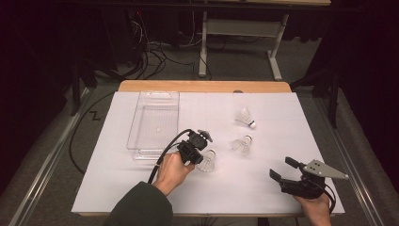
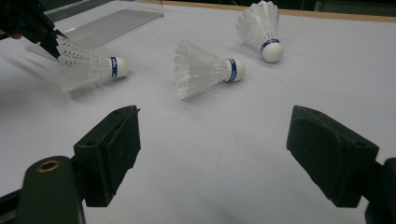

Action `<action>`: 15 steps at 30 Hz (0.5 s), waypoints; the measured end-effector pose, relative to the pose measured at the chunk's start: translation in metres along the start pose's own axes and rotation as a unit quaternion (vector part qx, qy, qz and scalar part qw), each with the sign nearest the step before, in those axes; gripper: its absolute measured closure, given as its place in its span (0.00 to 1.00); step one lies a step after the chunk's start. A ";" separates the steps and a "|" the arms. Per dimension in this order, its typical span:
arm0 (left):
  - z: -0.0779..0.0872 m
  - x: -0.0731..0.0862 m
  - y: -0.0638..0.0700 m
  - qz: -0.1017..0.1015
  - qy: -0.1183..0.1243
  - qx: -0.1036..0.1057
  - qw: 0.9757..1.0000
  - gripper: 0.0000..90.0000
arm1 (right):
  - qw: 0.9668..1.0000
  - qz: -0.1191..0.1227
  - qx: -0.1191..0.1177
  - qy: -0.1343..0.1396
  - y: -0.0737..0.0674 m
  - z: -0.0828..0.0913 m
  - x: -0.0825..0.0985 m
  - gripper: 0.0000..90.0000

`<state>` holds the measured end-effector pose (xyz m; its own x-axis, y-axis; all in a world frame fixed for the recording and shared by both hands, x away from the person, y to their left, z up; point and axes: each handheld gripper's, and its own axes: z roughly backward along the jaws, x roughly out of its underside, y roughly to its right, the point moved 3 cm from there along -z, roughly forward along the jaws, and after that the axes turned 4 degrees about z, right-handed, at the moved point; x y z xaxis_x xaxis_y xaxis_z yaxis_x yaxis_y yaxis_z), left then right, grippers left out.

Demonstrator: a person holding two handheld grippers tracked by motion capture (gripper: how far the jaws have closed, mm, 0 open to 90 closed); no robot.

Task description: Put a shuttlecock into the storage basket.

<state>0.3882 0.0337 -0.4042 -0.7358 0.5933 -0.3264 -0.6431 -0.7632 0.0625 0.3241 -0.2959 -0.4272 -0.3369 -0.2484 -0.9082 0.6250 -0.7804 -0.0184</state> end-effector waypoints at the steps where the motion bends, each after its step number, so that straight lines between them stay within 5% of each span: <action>1: 0.000 0.000 0.000 0.002 0.003 0.001 1.000 0.99 | 1.000 0.000 0.000 0.000 0.000 0.000 0.000 0.20; 15: 0.005 0.003 0.000 -0.001 0.001 0.007 1.000 0.99 | 1.000 0.000 0.000 0.000 0.000 0.000 0.000 0.20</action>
<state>0.3850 0.0365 -0.4004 -0.7338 0.5947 -0.3285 -0.6480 -0.7579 0.0754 0.3240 -0.2959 -0.4271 -0.3365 -0.2482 -0.9084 0.6251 -0.7803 -0.0184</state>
